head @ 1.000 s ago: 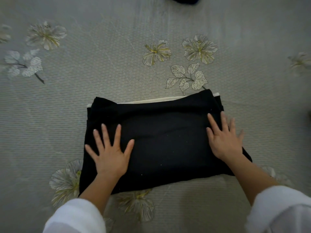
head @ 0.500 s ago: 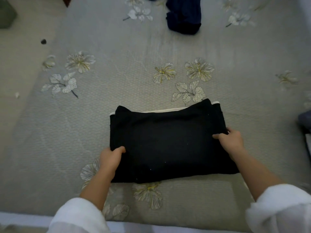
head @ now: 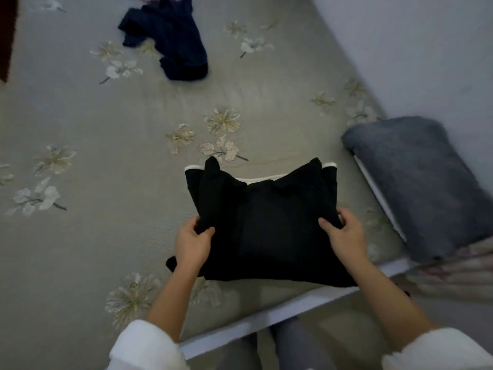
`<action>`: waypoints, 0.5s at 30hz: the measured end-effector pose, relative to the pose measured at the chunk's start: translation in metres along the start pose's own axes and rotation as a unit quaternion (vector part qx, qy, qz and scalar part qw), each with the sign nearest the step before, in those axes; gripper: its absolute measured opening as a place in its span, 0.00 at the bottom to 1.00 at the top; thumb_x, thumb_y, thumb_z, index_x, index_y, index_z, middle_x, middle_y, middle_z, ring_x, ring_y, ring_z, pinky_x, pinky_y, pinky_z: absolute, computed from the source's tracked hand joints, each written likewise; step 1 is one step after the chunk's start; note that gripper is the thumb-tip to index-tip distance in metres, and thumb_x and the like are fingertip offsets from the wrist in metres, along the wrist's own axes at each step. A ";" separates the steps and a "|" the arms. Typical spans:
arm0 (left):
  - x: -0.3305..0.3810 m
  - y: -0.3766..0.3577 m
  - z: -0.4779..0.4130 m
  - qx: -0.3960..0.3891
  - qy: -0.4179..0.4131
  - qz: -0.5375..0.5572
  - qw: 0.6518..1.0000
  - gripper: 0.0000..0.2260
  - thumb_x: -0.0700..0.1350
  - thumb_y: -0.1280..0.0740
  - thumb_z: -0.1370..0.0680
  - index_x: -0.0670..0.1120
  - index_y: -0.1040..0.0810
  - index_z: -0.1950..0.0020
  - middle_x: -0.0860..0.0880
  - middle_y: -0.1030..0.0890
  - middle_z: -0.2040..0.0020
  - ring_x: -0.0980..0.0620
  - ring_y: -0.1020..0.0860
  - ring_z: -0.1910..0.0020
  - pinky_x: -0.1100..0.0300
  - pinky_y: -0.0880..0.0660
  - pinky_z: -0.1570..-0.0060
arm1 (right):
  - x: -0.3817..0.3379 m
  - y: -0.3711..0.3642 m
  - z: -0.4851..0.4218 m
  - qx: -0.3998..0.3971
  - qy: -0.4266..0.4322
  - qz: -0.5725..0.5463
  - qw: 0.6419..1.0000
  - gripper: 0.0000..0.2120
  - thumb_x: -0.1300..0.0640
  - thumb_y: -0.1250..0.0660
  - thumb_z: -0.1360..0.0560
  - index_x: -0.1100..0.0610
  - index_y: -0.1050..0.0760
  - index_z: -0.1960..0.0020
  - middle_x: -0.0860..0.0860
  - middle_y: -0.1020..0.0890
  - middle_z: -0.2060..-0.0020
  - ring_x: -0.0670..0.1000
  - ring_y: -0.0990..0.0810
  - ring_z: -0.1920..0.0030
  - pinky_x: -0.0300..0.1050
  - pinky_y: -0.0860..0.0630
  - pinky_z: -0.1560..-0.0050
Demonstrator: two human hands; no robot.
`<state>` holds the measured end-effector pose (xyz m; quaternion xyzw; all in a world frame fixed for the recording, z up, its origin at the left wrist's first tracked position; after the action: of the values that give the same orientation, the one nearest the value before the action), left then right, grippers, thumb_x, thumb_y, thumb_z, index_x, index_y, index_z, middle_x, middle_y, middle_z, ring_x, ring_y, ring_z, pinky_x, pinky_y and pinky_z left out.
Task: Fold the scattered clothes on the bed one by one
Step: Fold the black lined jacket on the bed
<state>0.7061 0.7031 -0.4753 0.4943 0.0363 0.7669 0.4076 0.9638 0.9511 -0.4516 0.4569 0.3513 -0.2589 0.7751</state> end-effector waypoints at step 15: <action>0.290 -0.224 0.047 -0.137 -0.293 -0.119 0.939 0.06 0.45 0.34 0.23 0.48 0.20 0.47 0.48 0.19 0.51 0.49 0.21 0.53 0.47 0.23 0.51 | 0.051 0.268 -0.009 0.258 -0.060 -0.221 0.938 0.05 0.60 0.30 0.26 0.53 0.22 0.51 0.50 0.17 0.55 0.50 0.18 0.53 0.47 0.21 0.52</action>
<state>0.8234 1.0273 -0.3433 0.6288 -0.1318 0.5312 0.5523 1.1867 1.0751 -0.3531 0.5356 0.3177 -0.5326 0.5731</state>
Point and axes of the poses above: each hand's wrist, its own z-axis away from the middle knuckle, its own y-axis out of the back of the hand, x = y × z, the point moved 10 cm from there along -z, towards the middle knuckle
